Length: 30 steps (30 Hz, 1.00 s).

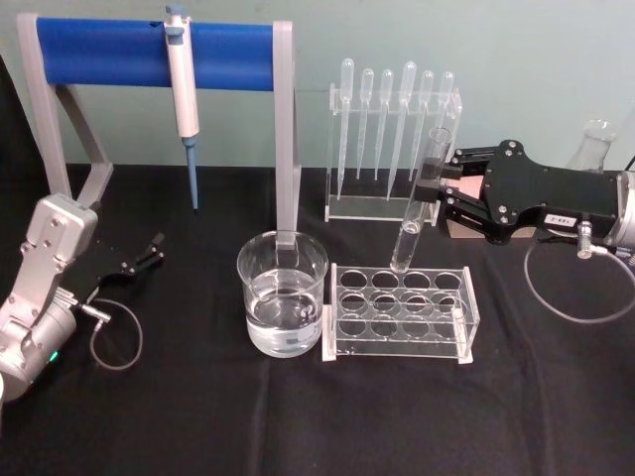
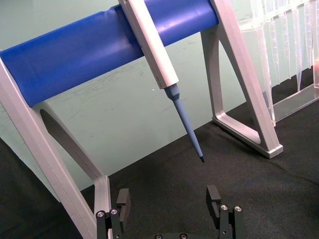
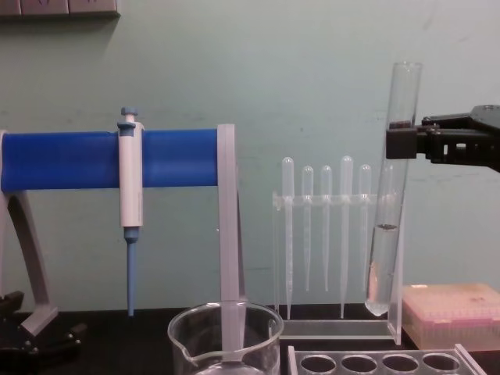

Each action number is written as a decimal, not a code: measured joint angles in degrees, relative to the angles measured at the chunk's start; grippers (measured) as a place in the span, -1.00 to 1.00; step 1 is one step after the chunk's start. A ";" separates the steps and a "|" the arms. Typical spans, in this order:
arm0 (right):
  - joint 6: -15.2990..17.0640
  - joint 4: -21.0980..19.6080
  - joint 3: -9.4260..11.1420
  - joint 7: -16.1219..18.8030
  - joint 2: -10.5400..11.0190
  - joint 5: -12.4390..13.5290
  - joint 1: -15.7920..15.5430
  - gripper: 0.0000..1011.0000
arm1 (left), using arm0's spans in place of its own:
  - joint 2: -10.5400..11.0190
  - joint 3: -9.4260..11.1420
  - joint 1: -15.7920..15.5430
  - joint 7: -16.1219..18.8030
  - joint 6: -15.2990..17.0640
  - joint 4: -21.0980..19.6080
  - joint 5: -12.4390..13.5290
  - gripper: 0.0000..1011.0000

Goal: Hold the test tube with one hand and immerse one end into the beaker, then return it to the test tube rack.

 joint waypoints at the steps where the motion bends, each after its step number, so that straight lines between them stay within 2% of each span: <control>1: 0.00 0.00 0.00 0.00 0.00 0.00 0.00 -0.52 | 0.00 0.00 0.00 0.00 0.00 0.00 0.00 0.98; 30: 0.00 0.00 0.00 0.00 0.00 0.00 0.00 -0.52 | 0.00 0.00 0.00 0.00 0.00 0.00 0.00 0.98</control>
